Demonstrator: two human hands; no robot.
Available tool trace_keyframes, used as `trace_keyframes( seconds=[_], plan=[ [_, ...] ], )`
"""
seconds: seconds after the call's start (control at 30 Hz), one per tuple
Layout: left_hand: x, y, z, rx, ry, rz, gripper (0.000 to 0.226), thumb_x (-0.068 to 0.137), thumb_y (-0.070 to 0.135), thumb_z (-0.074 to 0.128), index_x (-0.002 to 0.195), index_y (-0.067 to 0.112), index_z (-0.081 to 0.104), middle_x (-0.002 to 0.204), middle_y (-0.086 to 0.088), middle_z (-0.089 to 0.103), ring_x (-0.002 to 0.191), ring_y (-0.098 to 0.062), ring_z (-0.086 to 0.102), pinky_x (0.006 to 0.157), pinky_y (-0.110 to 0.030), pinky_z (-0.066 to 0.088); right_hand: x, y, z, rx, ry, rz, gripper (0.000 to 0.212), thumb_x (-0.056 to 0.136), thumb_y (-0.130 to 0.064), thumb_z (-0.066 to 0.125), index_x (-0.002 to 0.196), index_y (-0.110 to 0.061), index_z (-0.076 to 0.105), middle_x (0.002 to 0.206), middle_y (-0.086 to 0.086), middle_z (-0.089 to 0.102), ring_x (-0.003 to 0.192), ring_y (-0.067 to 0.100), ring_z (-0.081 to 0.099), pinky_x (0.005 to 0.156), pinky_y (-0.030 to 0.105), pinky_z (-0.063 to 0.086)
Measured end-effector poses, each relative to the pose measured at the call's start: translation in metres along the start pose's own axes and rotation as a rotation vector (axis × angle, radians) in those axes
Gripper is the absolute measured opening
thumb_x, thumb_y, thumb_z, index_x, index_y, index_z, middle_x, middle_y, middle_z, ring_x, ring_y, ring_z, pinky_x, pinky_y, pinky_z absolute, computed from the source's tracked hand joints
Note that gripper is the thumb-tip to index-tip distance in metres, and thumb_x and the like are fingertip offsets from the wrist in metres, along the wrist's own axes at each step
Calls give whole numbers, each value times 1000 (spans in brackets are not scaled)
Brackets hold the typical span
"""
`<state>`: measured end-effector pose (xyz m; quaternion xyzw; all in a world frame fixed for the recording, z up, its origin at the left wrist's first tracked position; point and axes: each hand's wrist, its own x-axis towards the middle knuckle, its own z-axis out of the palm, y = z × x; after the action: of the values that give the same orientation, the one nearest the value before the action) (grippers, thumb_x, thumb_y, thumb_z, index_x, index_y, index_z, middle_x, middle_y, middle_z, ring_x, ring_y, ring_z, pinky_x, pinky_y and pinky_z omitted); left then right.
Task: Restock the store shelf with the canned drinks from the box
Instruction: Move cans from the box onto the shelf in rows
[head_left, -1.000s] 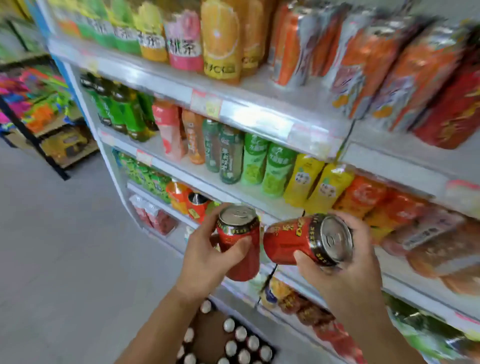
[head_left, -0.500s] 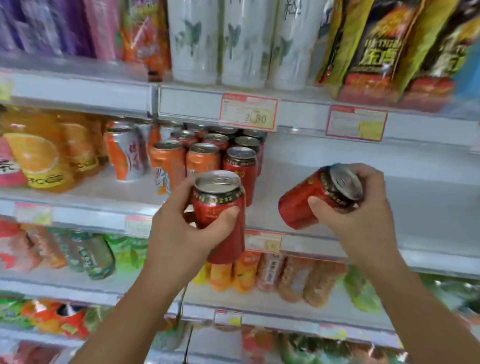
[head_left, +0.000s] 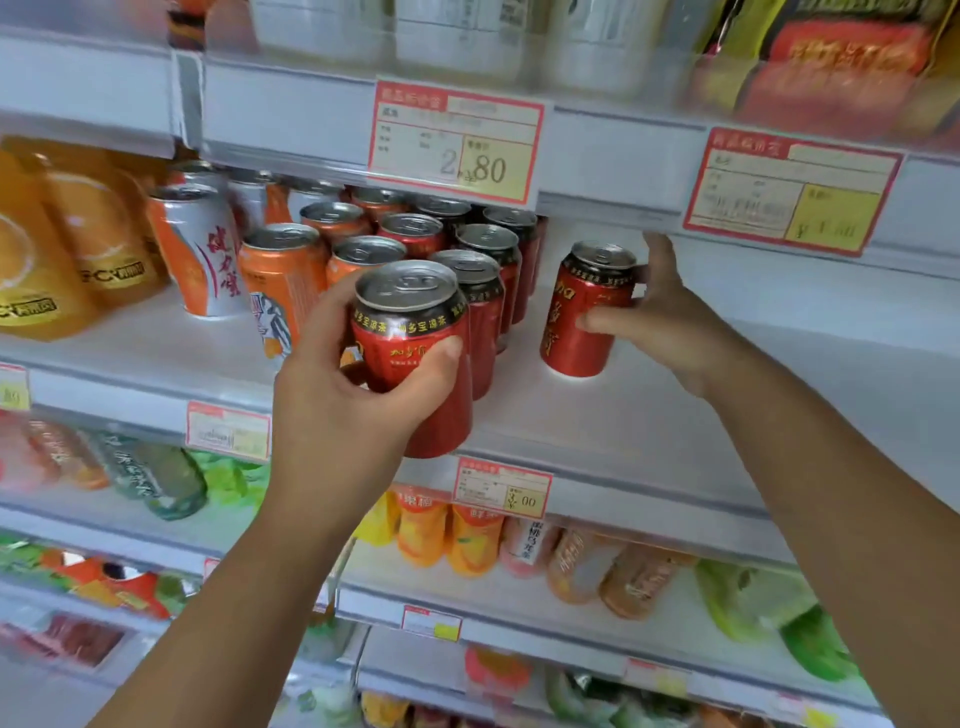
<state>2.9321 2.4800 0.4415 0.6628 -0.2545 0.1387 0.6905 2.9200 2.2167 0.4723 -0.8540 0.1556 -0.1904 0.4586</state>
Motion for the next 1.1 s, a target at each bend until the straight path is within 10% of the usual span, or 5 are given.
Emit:
trace_keyframes(
  seconds=[0.23, 0.43, 0.87, 1.1],
  plan=[
    [-2, 1, -4, 35, -93, 12, 57, 71, 31, 76, 125, 31, 57, 110, 20, 67, 97, 1, 64, 74, -10, 48, 11, 13, 17, -21, 147, 159, 78, 65, -37, 86, 127, -14, 45, 115, -1, 57, 105, 17, 56, 84, 32, 43],
    [-4, -3, 1, 42, -82, 23, 60, 72, 43, 79, 126, 36, 54, 114, 21, 65, 103, 1, 63, 80, -14, 51, 50, 30, 6, -46, 83, 125, 79, 76, -21, 79, 142, -17, 35, 125, 3, 57, 113, 21, 57, 103, 38, 44],
    [-4, -2, 7, 73, -61, 30, 59, 73, 42, 74, 128, 31, 55, 114, 17, 67, 104, -1, 63, 78, -9, 47, 91, 45, 30, -97, 151, 9, 60, 92, -28, 63, 142, -10, 36, 139, 10, 51, 125, 26, 50, 93, 25, 37],
    [-7, 12, 2, 41, -61, -30, 55, 70, 33, 82, 122, 31, 63, 113, 11, 70, 103, -9, 66, 89, -32, 55, 38, 6, 11, -176, 135, 4, 66, 91, -29, 61, 148, -16, 31, 141, 9, 50, 122, 22, 53, 91, 28, 41]
  ],
)
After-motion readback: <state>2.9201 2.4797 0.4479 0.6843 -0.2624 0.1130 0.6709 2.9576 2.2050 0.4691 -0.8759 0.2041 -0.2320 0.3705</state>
